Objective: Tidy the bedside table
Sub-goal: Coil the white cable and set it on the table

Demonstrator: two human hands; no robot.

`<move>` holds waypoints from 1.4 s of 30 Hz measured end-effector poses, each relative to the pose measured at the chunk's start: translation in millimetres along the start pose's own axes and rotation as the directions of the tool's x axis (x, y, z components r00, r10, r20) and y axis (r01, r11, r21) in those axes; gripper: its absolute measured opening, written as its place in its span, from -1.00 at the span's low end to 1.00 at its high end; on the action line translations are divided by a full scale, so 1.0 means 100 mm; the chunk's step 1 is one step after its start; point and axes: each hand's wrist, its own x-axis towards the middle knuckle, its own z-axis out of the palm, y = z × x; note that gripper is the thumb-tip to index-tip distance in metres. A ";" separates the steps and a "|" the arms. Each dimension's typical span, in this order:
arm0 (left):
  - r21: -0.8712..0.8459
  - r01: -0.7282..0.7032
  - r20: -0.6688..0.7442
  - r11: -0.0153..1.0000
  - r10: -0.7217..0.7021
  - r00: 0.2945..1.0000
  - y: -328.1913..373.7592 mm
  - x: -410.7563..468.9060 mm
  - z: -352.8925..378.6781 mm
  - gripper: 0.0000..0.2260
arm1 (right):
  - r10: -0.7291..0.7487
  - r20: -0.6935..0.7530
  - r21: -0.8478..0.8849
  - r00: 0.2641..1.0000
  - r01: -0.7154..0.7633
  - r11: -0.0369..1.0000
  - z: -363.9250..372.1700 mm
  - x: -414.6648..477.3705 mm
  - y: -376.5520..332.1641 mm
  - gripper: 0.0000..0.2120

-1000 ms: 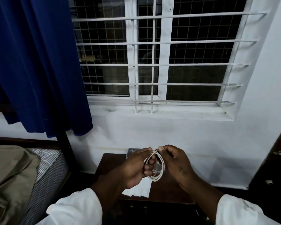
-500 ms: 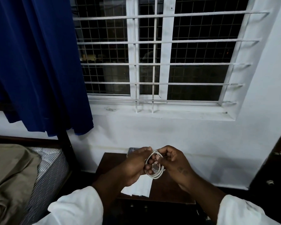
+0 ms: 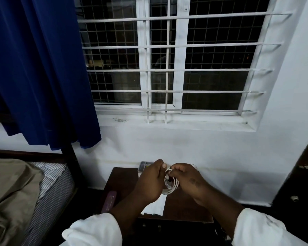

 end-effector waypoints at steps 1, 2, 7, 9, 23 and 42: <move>-0.014 -0.009 0.000 1.000 0.009 1.000 0.00 0.01 -0.01 -0.65 | 0.032 0.047 0.088 0.998 -0.036 0.995 -0.02 0.00 -0.01 -0.82; -0.033 -0.023 -0.002 0.999 0.023 1.000 0.00 0.01 -0.02 -0.66 | 0.049 0.100 0.160 0.994 -0.065 0.985 -0.05 0.00 -0.02 -0.84; -0.145 -0.115 -0.024 0.983 0.113 0.993 -0.06 0.01 -0.03 -0.67 | 0.046 0.315 0.358 0.948 -0.164 0.919 -0.16 -0.04 -0.02 -0.88; -0.179 -0.153 -0.027 0.972 0.150 0.988 -0.09 0.01 -0.03 -0.67 | 0.048 0.380 0.381 0.924 -0.204 0.902 -0.19 -0.06 -0.03 -0.85; -0.167 -0.188 -0.044 0.968 0.183 0.982 -0.17 0.05 -0.03 -0.70 | 0.002 0.335 0.351 0.942 -0.127 0.928 -0.18 -0.04 -0.03 -0.76; -0.192 -0.158 0.074 0.969 0.175 0.982 -0.20 0.00 -0.07 -0.91 | -0.071 0.283 0.006 0.956 0.073 0.997 -0.32 0.06 0.16 -0.69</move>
